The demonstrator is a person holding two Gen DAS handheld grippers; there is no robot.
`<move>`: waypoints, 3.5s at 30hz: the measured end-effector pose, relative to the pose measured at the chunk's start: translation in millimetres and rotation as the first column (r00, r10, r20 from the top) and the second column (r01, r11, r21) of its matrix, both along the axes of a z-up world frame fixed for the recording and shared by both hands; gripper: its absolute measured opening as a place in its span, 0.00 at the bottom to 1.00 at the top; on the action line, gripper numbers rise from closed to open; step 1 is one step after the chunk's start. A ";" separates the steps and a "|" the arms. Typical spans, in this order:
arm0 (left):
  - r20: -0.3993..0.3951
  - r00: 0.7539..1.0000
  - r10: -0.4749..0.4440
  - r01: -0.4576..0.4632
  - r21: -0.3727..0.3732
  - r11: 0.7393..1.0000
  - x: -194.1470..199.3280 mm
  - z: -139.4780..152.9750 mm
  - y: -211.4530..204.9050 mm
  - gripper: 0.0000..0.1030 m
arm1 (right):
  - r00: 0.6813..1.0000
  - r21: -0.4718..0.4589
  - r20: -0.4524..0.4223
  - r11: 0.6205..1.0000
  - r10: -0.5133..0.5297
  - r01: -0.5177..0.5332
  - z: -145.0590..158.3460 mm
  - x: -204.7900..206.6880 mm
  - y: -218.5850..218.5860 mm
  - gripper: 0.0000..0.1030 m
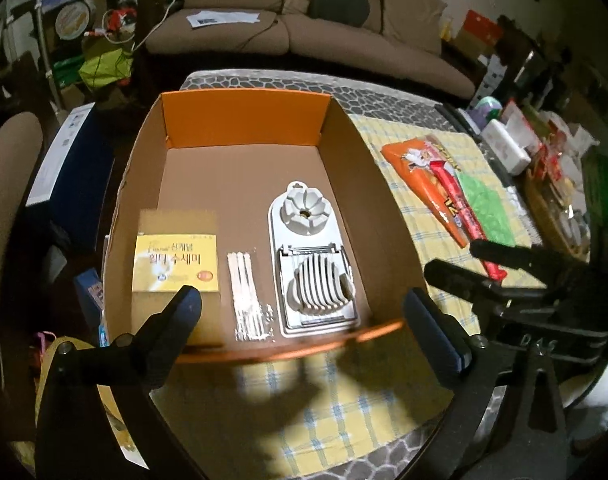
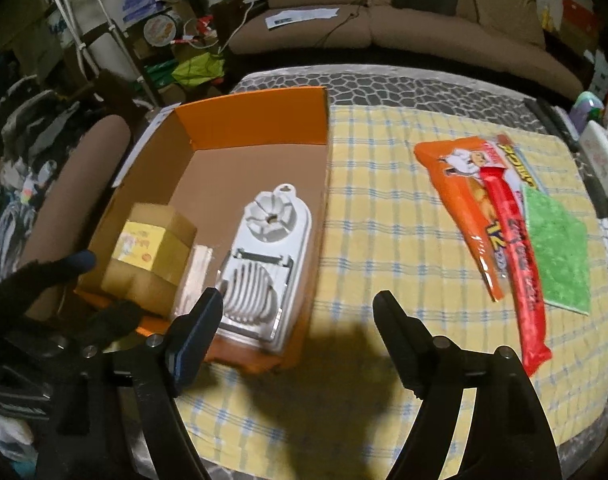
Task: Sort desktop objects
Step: 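Lower the egg slicer into the box and open the right tool, then move the right tool to the red candy stick package, then grasp the red candy stick package with the right tool and lift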
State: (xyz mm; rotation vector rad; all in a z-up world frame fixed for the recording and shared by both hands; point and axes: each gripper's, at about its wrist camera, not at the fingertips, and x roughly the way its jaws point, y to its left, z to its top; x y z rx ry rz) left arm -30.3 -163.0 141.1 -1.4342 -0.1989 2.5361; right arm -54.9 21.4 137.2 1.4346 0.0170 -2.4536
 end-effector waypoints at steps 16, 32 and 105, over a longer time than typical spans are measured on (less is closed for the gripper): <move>0.002 0.999 0.042 -0.042 -0.053 0.998 30.8 2.7 10.5 1.00 | 1.000 -0.002 -0.004 1.000 -0.018 0.018 1.4 39.6 13.3 0.77; 0.000 1.000 -0.006 0.006 -0.078 0.997 38.2 5.9 58.3 1.00 | 0.998 -0.004 -0.022 0.998 -0.058 0.058 1.5 52.5 52.4 0.77; 0.214 0.967 -0.135 0.099 0.168 0.981 -76.6 -126.2 276.8 0.98 | 0.999 -0.043 0.026 0.999 0.019 -0.018 -99.6 12.5 213.2 0.21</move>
